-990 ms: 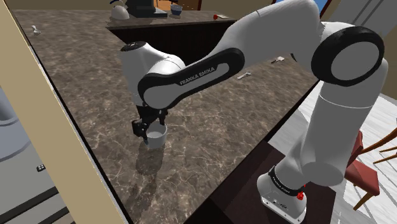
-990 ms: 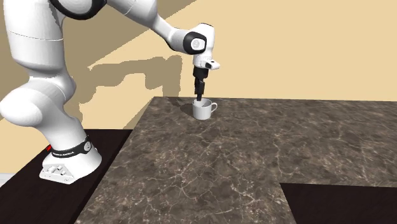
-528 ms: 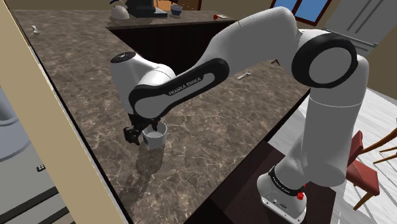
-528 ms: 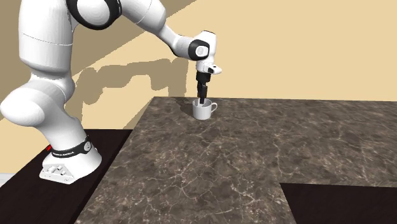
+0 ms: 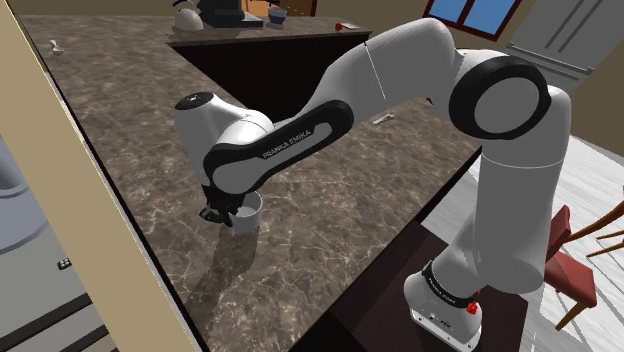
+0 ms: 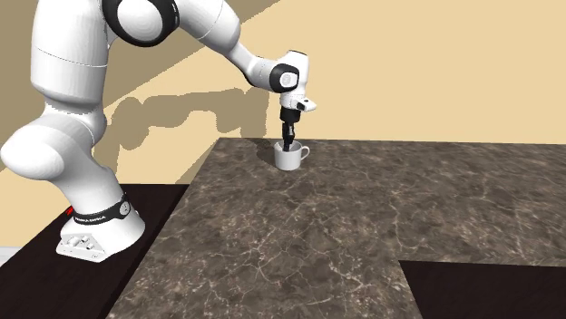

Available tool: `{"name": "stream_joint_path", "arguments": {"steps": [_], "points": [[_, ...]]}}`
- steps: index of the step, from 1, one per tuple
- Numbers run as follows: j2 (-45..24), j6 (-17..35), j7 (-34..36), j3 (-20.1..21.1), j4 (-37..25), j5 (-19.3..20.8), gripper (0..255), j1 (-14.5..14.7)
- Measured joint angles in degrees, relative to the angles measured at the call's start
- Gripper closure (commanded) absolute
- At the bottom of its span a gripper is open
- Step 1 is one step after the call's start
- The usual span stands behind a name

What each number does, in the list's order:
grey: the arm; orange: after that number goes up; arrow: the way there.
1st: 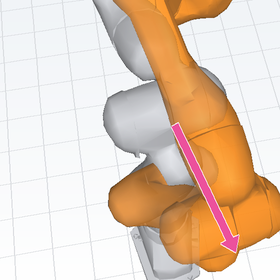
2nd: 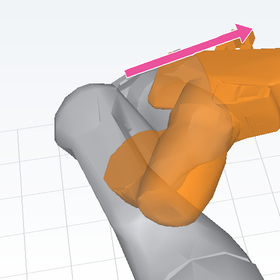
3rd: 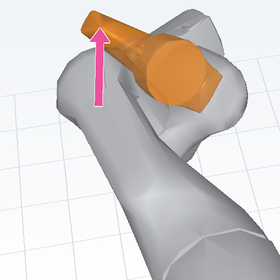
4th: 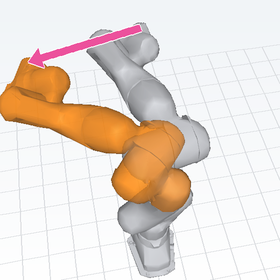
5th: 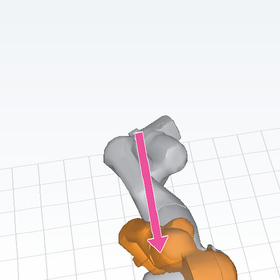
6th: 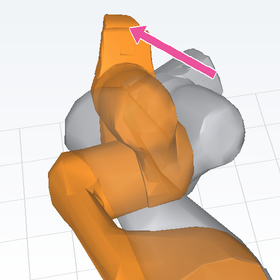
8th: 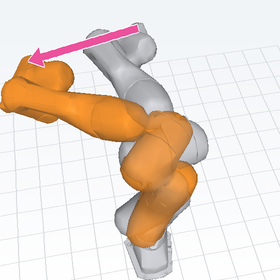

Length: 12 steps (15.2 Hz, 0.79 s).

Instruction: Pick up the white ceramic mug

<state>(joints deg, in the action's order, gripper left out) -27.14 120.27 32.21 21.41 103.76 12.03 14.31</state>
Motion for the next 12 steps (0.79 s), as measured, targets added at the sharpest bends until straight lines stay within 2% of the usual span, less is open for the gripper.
{"name": "stream_joint_path", "arguments": {"steps": [7,12], "points": [[0.2,-0.1,0.0,0.0,0.1,-0.1,255,-0.1],[2.3,-2.6,-0.7,0.5,-0.4,-1.0,255,-0.4]]}}
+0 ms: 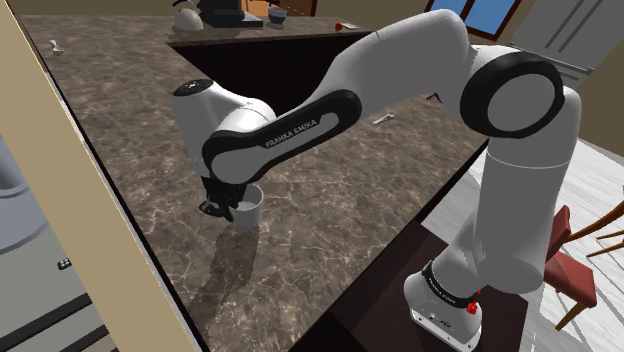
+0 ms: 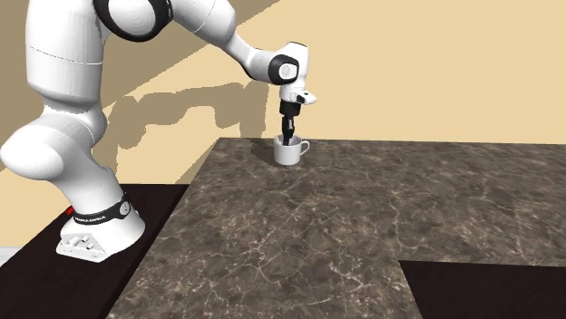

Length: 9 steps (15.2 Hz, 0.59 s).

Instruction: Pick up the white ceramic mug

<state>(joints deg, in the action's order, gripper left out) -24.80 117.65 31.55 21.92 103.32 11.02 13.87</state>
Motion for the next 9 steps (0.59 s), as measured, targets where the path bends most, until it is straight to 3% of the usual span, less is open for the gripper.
{"name": "stream_joint_path", "arguments": {"steps": [9], "points": [[3.0,-5.8,-1.0,0.7,-3.1,-1.5,255,-0.4]]}}
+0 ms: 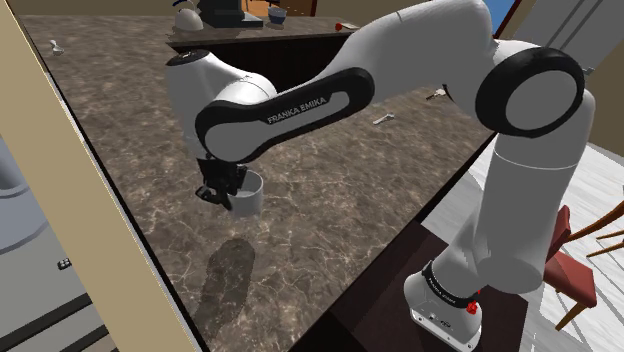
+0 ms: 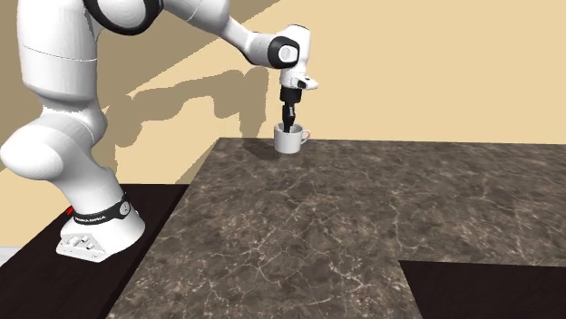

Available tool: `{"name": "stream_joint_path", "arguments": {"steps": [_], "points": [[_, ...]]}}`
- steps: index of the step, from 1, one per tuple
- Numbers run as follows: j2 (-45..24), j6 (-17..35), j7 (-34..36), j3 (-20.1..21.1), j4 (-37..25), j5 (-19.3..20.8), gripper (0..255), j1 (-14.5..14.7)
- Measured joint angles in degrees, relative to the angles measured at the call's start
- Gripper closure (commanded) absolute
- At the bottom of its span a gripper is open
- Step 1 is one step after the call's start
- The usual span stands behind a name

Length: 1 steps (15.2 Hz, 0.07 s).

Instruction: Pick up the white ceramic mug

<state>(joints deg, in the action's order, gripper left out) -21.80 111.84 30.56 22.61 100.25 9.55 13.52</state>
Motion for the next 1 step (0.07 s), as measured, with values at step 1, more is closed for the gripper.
{"name": "stream_joint_path", "arguments": {"steps": [1], "points": [[0.2,-0.4,0.0,0.0,-0.2,-0.1,255,0.0]]}}
